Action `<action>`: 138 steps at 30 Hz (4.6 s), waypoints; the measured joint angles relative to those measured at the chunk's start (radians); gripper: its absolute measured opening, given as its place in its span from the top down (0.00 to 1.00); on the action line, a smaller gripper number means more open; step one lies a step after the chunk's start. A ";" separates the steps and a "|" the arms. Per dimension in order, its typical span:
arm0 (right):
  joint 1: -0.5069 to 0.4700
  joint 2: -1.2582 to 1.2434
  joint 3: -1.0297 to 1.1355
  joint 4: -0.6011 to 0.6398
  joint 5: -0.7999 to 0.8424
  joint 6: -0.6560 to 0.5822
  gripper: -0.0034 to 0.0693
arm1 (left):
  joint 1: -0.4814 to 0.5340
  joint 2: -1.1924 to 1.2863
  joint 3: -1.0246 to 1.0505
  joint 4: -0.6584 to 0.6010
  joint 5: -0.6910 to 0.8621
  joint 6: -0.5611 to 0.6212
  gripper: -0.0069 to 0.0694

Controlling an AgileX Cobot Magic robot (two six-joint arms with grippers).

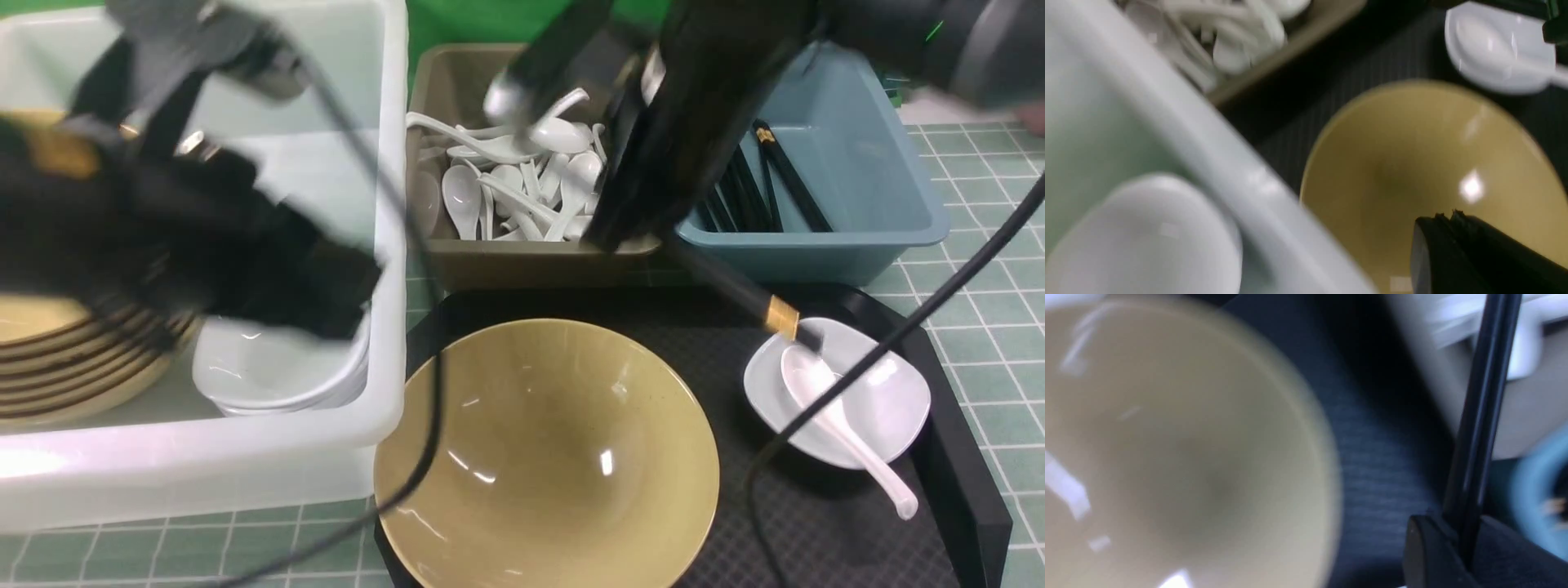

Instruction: On blue table put chopsticks spoon bowls plates into blue grey white boxes.

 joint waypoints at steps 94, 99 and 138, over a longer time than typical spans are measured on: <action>-0.312 -0.095 0.827 0.129 -0.457 0.139 0.48 | 0.000 0.105 -0.087 -0.356 0.169 0.598 0.91; -0.312 -0.095 0.827 0.129 -0.457 0.137 0.48 | 0.000 0.106 -0.087 -0.356 0.136 0.605 0.91; -0.124 0.524 -0.427 0.136 -0.439 0.171 0.37 | 0.312 0.145 -0.084 -0.488 0.145 0.725 0.91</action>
